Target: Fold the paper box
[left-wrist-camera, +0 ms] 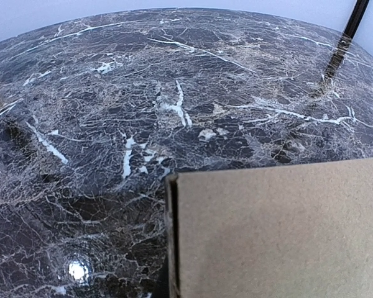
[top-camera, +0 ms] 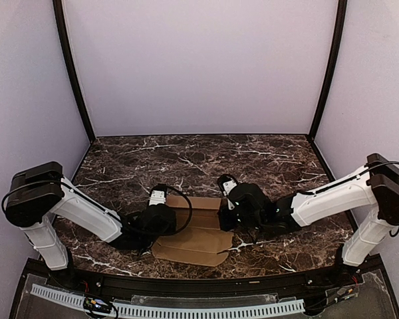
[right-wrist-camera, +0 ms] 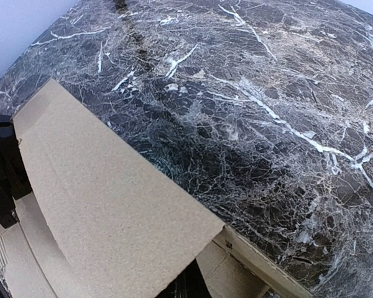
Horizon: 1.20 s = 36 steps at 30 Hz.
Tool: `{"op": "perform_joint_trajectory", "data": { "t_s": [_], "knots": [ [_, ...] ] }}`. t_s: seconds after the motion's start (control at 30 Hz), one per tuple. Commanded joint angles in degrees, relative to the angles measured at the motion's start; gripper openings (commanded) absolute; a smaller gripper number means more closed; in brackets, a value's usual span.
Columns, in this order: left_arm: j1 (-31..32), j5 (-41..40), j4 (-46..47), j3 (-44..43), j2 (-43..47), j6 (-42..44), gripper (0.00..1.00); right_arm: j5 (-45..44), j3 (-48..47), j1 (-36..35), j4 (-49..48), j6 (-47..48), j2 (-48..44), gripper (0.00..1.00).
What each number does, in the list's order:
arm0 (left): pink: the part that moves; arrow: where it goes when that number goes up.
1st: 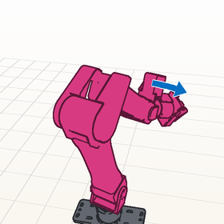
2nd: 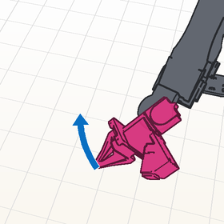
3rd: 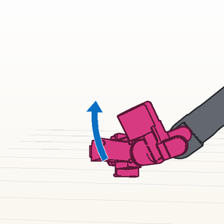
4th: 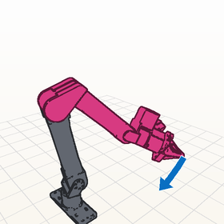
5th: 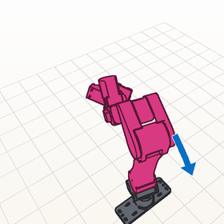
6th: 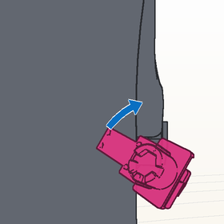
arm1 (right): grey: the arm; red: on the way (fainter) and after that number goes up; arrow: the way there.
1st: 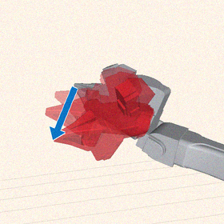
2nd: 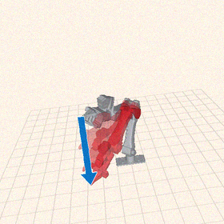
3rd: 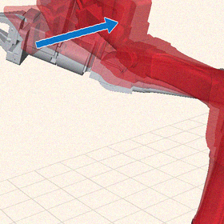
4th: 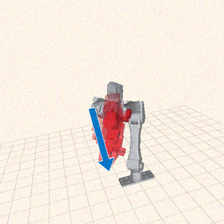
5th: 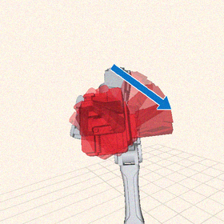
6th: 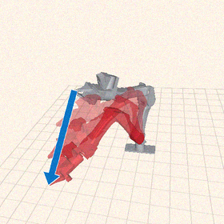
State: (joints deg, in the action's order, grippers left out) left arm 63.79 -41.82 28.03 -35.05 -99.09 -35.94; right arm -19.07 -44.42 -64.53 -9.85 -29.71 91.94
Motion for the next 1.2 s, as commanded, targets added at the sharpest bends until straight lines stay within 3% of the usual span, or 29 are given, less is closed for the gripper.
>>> {"op": "perform_joint_trajectory", "data": {
  "t_s": [0.0,0.17,0.53,0.77,0.97,1.17],
  "knots": [
    [0.77,9.42,-5.21,0.12,0.61,-1.86,0.01,1.98,0.61,0.27,-8.72,-2.68,0.14,0.0],
    [0.78,12.28,-5.42,0.85,1.64,-5.68,0.01,4.25,2.73,0.3,-12.6,-3.6,-1.02,0.0],
    [0.37,8.35,-6.8,2.0,4.61,-6.32,0.01,6.18,7.46,0.13,-6.61,-2.75,-12.03,0.0],
    [-2.93,12.23,-1.67,6.04,8.17,-8.85,0.01,9.13,12.51,-0.37,-4.57,-1.42,-21.07,0.0],
    [-5.85,18.06,2.99,10.09,12.09,-10.72,0.01,14.21,20.45,-1.22,-11.11,0.85,-31.82,0.0],
    [-7.43,23.3,8.1,13.06,14.85,-14.35,0.01,16.24,25.07,-2.01,-18.09,1.34,-34.8,0.0]
  ]
}}
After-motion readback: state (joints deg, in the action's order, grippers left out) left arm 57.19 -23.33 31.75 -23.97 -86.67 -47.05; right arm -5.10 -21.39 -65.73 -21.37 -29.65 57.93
